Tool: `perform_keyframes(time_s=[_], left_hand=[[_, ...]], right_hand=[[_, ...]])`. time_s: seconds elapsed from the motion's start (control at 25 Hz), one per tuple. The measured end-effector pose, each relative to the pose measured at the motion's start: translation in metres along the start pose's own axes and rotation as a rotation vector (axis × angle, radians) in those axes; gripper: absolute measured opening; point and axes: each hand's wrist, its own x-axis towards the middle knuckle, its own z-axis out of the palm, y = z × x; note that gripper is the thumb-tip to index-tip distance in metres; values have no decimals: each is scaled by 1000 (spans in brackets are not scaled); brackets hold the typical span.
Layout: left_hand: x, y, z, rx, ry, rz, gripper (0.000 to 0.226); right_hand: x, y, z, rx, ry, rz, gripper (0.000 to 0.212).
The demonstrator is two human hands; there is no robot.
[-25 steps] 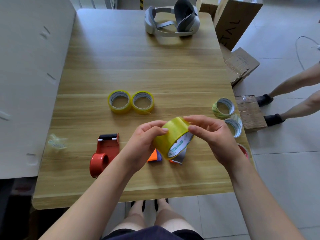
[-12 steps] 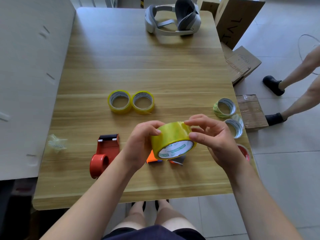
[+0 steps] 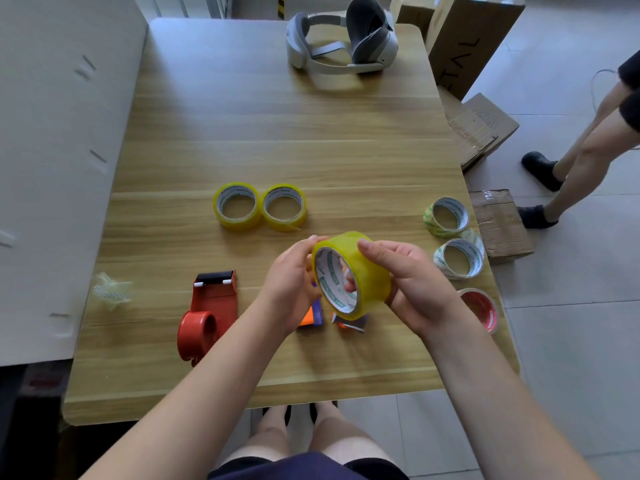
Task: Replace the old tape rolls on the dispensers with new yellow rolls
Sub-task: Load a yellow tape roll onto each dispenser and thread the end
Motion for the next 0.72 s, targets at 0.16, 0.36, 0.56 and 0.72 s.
perform_keyframes(time_s=[0.16, 0.36, 0.56, 0.72], left_hand=[[-16, -8, 2, 122, 170, 227, 12], [-37, -26, -2, 381, -66, 440, 35], [-30, -22, -2, 448, -166, 389, 21], [-36, -17, -7, 409, -223, 352, 19]], right_hand=[[1, -1, 7, 183, 26, 36, 39], [4, 0, 5, 238, 3, 27, 31], [5, 2, 0, 244, -50, 12, 41], [5, 5, -2, 164, -97, 1, 45]])
